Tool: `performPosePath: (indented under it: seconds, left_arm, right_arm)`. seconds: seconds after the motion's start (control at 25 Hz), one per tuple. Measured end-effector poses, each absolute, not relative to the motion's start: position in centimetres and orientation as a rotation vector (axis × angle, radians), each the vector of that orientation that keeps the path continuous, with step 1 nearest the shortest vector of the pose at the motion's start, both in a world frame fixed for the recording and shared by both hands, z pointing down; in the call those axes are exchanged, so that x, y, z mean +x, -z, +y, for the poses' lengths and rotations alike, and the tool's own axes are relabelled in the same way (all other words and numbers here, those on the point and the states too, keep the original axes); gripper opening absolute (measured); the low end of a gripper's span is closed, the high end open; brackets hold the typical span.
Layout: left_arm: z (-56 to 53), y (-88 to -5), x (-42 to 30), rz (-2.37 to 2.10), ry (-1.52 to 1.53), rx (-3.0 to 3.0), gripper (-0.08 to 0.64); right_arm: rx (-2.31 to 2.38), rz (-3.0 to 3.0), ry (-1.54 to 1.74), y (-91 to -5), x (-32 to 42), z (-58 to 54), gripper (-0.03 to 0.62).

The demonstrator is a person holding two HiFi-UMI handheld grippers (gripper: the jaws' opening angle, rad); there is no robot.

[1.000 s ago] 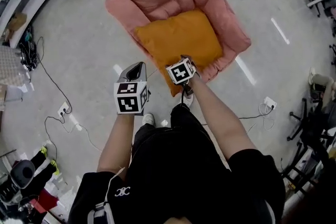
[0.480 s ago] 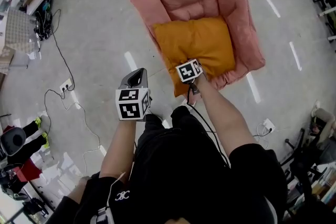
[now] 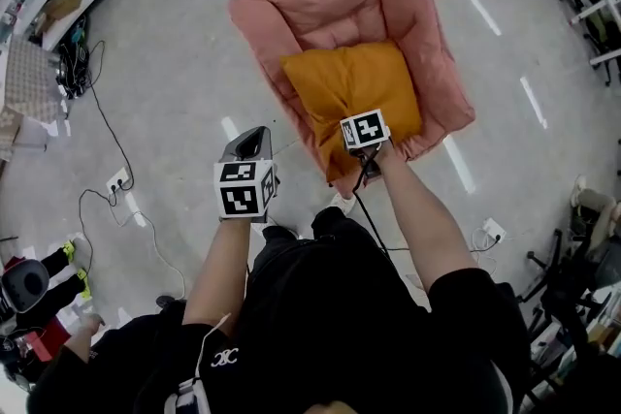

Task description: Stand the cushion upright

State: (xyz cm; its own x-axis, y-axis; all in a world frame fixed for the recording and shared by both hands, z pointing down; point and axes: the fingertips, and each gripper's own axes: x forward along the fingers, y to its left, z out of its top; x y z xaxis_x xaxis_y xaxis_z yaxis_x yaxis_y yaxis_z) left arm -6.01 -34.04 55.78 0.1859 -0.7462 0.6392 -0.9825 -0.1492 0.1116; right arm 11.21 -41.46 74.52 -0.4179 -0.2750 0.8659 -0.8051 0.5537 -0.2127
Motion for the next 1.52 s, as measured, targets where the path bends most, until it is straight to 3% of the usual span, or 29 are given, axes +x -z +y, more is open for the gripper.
performPosePath:
  seconds: [0.92, 1.28, 1.52]
  left_arm:
    - [-36.9, -52.9, 1.0, -1.461, -0.627, 2.191, 0.000]
    - [-36.9, -52.8, -0.6, -1.531, -0.601, 2.108, 0.000]
    - [-35.9, -54.0, -3.5, -1.612, -0.590, 1.992, 0.000]
  right_arm:
    - [1.760, -2.372, -1.483, -50.9, 23.4, -50.0, 0.025]
    - [1.825, -2.255, -1.479, -53.5, 23.0, -56.1, 0.025]
    - [1.751, -2.199, -1.491, -57.0, 18.7, -60.7, 0.026]
